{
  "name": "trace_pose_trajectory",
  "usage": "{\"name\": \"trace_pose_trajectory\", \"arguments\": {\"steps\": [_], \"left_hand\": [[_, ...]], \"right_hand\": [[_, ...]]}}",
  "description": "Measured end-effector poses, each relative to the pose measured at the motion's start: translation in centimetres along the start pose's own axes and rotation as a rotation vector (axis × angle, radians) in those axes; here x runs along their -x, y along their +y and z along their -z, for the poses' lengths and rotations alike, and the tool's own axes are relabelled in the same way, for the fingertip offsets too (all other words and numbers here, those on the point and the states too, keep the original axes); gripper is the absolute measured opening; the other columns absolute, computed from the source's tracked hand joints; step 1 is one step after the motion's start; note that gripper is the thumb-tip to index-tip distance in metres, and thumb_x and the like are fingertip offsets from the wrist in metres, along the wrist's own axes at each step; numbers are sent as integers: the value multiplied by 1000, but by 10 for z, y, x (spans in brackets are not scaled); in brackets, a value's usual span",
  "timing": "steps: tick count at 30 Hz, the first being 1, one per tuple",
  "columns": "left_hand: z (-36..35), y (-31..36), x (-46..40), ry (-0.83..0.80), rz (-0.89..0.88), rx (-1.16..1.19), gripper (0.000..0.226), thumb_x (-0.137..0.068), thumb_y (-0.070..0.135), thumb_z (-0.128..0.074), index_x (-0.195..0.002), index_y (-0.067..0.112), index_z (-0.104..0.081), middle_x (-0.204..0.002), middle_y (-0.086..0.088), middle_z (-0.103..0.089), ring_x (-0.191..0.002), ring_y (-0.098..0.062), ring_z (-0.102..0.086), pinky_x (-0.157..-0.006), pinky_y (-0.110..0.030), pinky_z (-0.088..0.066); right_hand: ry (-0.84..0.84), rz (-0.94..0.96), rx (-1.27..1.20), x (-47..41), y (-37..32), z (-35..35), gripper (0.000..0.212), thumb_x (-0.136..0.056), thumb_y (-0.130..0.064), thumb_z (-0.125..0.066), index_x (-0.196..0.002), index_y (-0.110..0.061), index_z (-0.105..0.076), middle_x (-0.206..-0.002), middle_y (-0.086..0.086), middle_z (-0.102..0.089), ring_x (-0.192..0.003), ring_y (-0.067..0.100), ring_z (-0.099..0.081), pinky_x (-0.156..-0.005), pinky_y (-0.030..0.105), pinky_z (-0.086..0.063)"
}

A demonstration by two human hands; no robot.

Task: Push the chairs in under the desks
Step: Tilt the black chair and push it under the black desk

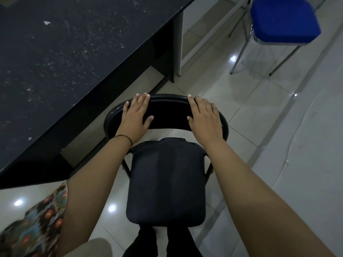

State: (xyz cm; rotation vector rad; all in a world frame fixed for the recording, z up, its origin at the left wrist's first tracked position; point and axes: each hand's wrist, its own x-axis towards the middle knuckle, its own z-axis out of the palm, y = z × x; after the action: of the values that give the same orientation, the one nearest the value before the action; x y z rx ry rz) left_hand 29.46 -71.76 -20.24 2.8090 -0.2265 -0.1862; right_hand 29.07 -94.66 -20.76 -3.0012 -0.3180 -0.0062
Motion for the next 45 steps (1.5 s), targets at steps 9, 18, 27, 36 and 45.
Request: {"name": "trace_pose_trajectory", "arguments": {"steps": [9, 18, 27, 36, 45], "left_hand": [[24, -13, -58, -125, -113, -19, 54, -100, 19, -33, -149, 19, -9, -157, 4, -7, -144, -13, 2, -113, -36, 7], [27, -15, -65, -138, -162, 48, 52, -101, 23, -34, -149, 19, -14, -157, 4, -10, -144, -12, 1, -114, -36, 7], [29, 4, -38, -90, -108, 120, 51, -99, 24, -40, -147, 14, -25, -156, -2, -15, -144, -16, -6, -116, -37, 1], [11, 52, -1, 25, 136, 213, 52, -98, 21, -42, -146, 13, -24, -155, -4, -19, -144, -19, -9, -116, -36, -4], [-10, 118, 11, 168, 385, 262, 51, -97, 20, -42, -145, 12, -28, -153, -6, -26, -143, -19, -14, -115, -33, -4]], "right_hand": [[-10, -164, -32, 3, -21, 1, 75, -91, -36, -55, -150, -9, -16, -153, 15, -24, -141, 32, -22, -118, 45, -15], [-67, -236, -51, 7, -32, 5, 88, -87, -54, -49, -151, -8, -10, -155, 16, -14, -143, 33, -12, -119, 45, -8], [-128, -141, -140, 6, -22, 40, 64, -98, -36, -44, -150, -13, -16, -157, 8, -20, -145, 24, -15, -118, 41, -10], [-203, 174, -115, -18, 11, 54, 58, -97, -30, -49, -148, -15, -25, -156, 7, -23, -145, 24, -17, -118, 40, -14], [-296, 536, -69, -67, 44, 75, 57, -98, -28, -46, -149, -16, -23, -157, 5, -20, -146, 22, -15, -119, 39, -12]]}}
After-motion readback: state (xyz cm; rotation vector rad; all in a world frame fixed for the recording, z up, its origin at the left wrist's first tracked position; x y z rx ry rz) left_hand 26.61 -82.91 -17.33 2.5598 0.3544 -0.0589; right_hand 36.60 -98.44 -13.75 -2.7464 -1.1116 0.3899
